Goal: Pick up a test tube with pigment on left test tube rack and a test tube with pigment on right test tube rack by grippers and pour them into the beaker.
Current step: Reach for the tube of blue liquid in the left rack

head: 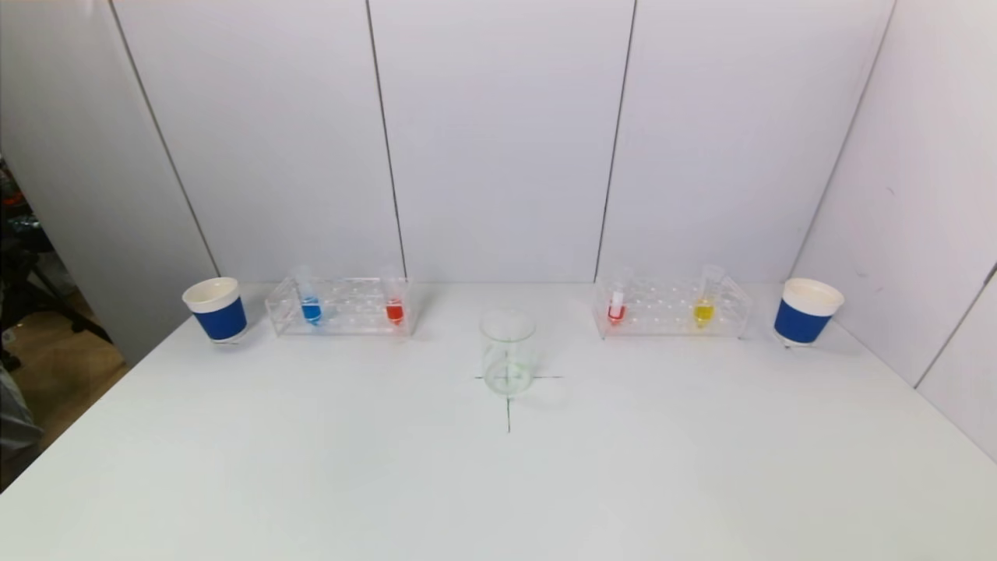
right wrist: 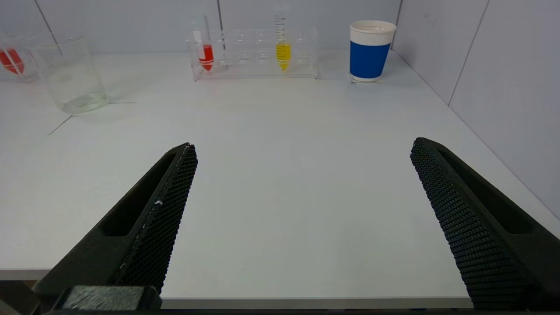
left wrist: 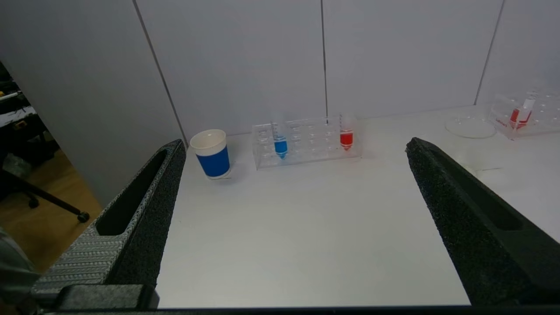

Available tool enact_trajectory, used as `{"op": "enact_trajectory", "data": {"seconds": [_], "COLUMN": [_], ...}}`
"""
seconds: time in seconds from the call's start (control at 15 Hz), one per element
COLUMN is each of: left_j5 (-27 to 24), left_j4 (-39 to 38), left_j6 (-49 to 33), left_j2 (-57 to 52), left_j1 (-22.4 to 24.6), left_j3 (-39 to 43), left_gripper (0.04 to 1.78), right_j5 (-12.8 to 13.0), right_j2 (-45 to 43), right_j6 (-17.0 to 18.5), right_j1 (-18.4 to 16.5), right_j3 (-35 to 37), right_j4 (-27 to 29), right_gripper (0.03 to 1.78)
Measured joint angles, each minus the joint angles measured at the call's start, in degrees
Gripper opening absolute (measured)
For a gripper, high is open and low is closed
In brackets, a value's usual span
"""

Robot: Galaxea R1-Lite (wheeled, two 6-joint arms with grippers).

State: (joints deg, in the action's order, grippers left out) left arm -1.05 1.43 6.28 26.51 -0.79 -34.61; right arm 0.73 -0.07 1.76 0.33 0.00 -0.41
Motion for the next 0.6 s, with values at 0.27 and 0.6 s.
{"op": "enact_trajectory", "data": {"seconds": [0.27,0.6], "left_j5": [-2.08,-5.32], "left_j4": [-8.53,-18.87], "left_j6": [0.69,-0.5], "left_j2": [14.77,28.36], "left_j1": [-0.09,0.46], "left_j3": [-5.85,-6.97], "left_gripper": [1.76,1.76], "right_j5": [-0.02,-0.02], "right_j2": [0.0,0.0], "right_j6": [0.02,0.0], "right_j1": [0.0,0.0], "right_j3": [0.0,0.0], "right_j4": [0.0,0.0], "right_gripper": [1.77,1.77]}}
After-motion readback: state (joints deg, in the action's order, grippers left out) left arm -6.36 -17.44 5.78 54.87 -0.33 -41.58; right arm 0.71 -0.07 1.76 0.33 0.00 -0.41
